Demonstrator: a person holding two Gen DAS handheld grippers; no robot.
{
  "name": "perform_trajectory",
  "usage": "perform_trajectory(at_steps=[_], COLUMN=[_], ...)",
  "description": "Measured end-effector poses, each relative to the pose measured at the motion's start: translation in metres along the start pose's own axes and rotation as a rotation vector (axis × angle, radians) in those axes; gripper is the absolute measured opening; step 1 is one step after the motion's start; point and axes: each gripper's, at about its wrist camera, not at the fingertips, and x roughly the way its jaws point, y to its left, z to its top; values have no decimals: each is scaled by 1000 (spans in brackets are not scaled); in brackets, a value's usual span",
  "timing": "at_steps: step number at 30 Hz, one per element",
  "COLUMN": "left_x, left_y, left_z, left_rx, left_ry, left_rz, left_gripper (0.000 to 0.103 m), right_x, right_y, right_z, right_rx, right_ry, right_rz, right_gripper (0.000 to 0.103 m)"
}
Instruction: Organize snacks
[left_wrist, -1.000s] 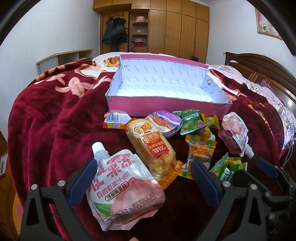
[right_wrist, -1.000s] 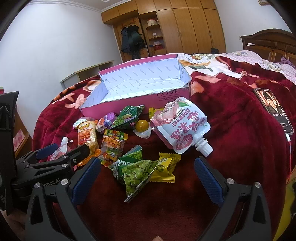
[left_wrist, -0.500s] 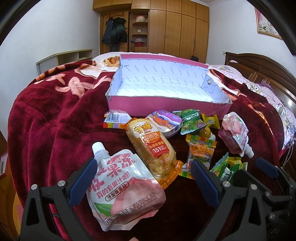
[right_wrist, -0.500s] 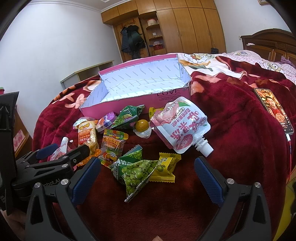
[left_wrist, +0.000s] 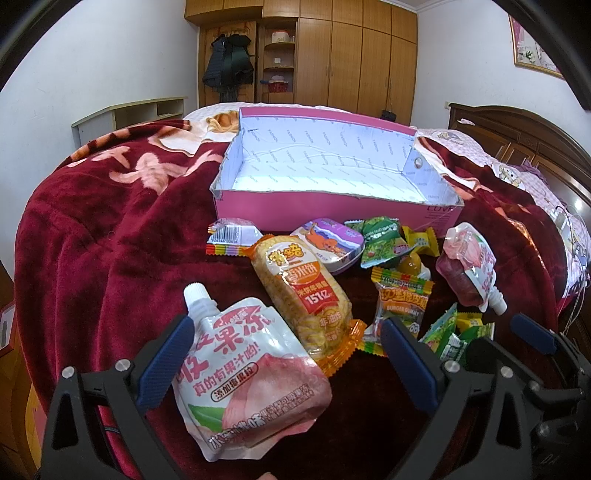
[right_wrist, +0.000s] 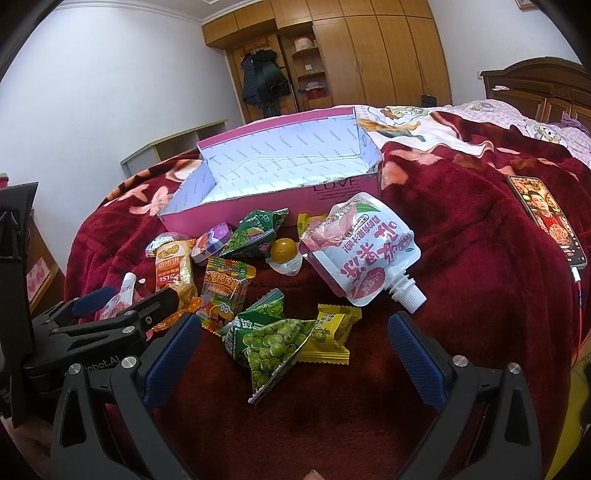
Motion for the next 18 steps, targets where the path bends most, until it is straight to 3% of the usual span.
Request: perform_trajectory(at_steps=[18], left_x=[-1], left_y=[1], left_z=[-3], left_rx=[1], left_ry=[3], left_rz=[-4], left_gripper=[103], right_x=[0], right_y=[1], right_z=[-2], right_rx=[-3], right_ry=[-5], right_rz=[-1], right_gripper=[103])
